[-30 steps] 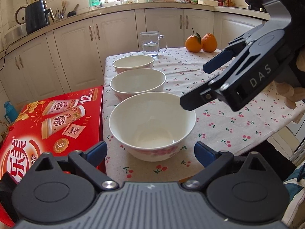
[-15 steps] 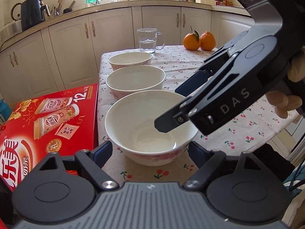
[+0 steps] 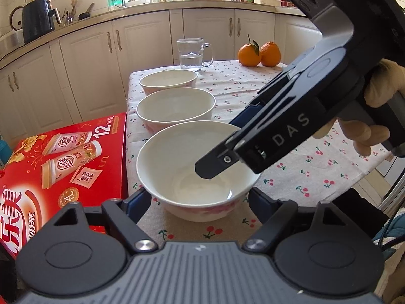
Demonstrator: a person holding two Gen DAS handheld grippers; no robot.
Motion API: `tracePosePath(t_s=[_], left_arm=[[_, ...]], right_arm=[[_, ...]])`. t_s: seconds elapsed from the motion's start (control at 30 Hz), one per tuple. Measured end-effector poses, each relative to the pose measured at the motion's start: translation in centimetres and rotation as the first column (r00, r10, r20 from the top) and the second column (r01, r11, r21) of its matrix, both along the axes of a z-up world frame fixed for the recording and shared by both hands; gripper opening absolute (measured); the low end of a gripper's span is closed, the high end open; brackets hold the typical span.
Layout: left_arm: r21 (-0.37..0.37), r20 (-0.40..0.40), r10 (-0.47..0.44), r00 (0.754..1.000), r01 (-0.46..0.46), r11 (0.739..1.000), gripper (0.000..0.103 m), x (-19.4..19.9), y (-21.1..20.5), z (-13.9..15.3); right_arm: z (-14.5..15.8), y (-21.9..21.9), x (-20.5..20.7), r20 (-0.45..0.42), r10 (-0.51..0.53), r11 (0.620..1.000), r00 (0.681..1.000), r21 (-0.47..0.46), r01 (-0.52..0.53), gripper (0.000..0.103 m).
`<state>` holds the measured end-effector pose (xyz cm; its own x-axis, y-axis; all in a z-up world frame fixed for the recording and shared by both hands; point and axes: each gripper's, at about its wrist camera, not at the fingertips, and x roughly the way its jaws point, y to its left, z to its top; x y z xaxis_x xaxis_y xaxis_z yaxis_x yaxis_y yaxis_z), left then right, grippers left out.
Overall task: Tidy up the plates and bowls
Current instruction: 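Lift the white bowl with the right tool and carry it toward the plate stack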
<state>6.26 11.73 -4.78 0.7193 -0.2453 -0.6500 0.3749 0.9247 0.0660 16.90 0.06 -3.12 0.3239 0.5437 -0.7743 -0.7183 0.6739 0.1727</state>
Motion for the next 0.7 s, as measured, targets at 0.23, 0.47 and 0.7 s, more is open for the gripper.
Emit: tracePosePath(t_s=[0.23, 0.47, 0.7], left_arm=[[0.003, -0.003, -0.030, 1.000, 0.030, 1.000, 0.083, -0.1, -0.6, 0.4], [-0.002, 0.005, -0.095, 0.995, 0.095, 0.995, 0.083, 0.3, -2.4, 0.8], [-0.016, 0.020, -0.179, 0.984, 0.180, 0.984, 0.083, 1.4, -5.1, 1.0]], right_arm=[[0.1, -0.4, -0.4, 0.005, -0.019, 1.000, 1.000, -0.008, 0.019, 0.065], [0.7, -2.7, -1.2, 0.013, -0.060, 0.998, 0.998, -0.002, 0.060, 0.065], [1.5, -6.1, -1.6, 0.042, -0.131, 0.991, 0.991, -0.014, 0.131, 0.065]])
